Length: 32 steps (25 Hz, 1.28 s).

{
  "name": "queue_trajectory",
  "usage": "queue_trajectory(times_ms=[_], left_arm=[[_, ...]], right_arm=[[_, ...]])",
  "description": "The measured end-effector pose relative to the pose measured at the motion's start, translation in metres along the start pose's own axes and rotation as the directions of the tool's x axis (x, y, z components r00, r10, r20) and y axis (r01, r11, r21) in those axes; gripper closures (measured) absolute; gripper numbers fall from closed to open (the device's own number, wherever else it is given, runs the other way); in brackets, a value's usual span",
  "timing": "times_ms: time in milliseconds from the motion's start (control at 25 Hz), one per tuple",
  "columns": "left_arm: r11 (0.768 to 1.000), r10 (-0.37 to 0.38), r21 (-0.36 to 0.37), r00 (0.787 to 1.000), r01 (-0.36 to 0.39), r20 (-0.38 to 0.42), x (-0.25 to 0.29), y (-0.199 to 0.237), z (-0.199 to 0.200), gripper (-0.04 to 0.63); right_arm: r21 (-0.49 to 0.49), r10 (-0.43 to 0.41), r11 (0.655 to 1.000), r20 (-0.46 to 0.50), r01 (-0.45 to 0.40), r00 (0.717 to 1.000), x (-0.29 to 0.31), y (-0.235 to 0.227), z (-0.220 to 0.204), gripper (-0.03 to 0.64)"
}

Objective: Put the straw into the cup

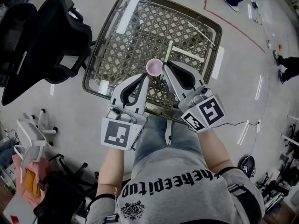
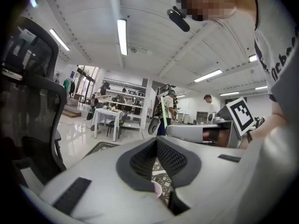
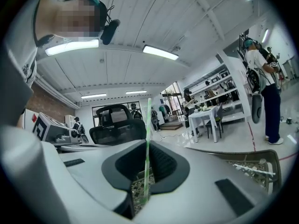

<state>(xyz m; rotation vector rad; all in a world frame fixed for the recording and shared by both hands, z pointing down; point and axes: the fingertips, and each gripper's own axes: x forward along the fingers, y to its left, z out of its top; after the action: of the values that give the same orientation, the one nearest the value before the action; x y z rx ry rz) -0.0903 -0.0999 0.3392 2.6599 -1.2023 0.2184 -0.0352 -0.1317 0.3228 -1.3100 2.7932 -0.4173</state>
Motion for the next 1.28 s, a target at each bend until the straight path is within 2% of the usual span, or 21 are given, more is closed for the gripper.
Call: queue_trajectory(times_ms=[720, 1280], left_arm=[[0.997, 0.013, -0.077, 0.998, -0.017, -0.058, 0.007, 0.007, -0.052, 0.571], [0.996, 0.011, -0.091, 0.997, -0.018, -0.082, 0.014, 0.01, -0.082, 0.571]], right_arm=[[0.019, -0.087, 0.996, -0.009, 0.087, 0.996, 0.023, -0.032, -0.054, 0.572], [0.02, -0.151, 0.988, -0.02, 0.151, 0.988, 0.029, -0.053, -0.091, 0.571]])
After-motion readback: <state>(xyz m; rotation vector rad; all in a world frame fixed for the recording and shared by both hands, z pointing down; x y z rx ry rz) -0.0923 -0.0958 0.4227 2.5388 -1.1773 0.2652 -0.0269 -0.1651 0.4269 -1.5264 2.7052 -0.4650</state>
